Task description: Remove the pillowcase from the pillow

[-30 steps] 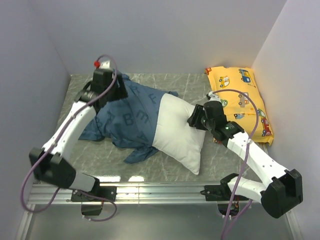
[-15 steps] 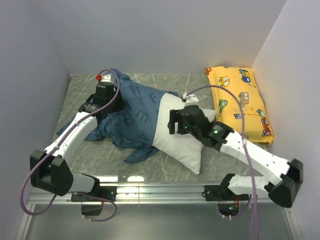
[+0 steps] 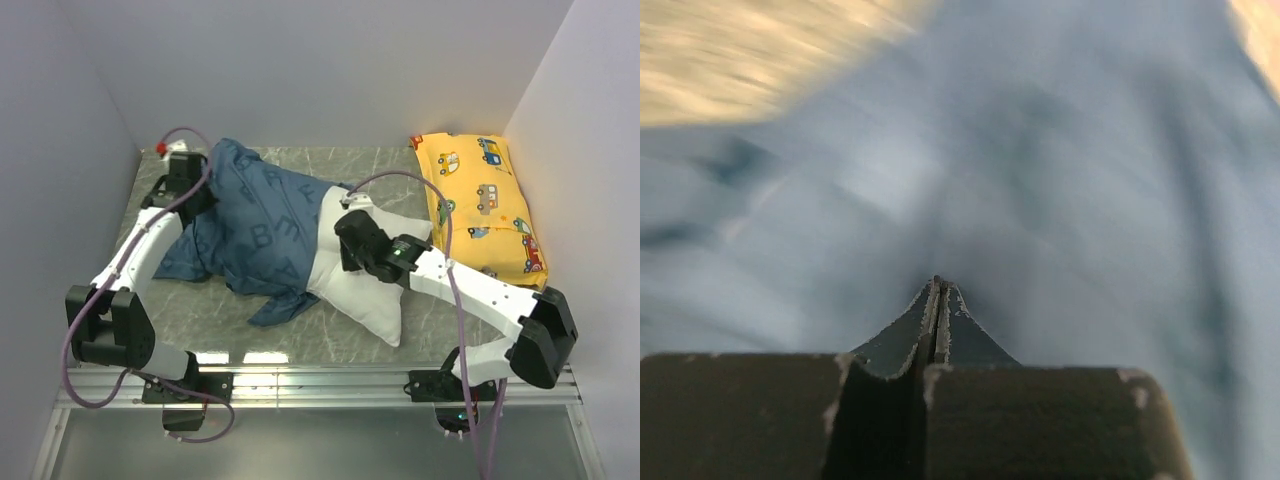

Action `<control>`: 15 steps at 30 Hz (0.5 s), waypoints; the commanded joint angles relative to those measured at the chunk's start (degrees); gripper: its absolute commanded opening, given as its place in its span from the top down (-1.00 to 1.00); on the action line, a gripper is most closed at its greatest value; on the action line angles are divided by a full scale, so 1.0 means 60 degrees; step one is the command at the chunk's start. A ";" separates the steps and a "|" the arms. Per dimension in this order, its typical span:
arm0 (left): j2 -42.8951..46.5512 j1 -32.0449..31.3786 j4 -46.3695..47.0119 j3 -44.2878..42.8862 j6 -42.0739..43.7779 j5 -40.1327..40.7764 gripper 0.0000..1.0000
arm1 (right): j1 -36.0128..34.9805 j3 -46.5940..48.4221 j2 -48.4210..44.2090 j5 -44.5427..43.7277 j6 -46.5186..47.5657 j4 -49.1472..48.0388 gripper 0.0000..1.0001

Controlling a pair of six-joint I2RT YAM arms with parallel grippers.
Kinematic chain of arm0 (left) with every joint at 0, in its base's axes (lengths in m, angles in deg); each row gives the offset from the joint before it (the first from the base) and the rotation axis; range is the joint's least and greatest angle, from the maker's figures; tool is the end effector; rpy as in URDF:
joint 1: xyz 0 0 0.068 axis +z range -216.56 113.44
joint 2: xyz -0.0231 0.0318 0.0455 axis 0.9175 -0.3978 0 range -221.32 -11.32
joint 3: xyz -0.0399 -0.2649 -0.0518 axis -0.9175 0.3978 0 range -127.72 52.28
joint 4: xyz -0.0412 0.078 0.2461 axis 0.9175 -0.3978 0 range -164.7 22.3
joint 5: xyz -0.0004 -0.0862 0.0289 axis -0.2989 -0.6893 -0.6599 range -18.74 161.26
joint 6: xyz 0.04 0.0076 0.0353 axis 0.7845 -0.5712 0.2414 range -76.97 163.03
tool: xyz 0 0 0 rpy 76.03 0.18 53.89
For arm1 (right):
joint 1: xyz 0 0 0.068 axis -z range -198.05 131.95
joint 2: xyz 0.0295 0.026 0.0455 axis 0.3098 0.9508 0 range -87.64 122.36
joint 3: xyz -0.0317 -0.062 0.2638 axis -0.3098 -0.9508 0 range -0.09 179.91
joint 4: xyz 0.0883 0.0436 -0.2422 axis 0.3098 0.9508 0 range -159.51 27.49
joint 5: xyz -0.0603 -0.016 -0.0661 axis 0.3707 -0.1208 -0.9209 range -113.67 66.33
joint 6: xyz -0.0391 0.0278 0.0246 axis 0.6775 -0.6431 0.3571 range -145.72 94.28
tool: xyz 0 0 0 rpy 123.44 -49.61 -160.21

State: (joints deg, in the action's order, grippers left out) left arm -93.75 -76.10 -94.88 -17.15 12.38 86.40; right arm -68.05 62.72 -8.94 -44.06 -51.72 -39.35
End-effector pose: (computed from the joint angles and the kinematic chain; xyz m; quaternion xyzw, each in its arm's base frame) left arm 0.3173 -0.0439 0.3087 -0.2193 0.8737 -0.0312 0.4331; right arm 0.1989 0.2179 0.2857 -0.1250 0.9065 0.0975 0.3913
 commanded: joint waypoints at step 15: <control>0.0247 0.0420 -0.0100 -0.1453 -0.0164 -0.1685 -0.12 | 0.1478 -0.0228 -0.2247 0.0877 0.0085 0.0688 1.00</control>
State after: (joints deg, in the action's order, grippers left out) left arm -96.09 -68.93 -95.18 -25.00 11.86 80.82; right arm -58.67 61.76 -22.73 -41.98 -50.85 -31.40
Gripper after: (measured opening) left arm 0.520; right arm 0.030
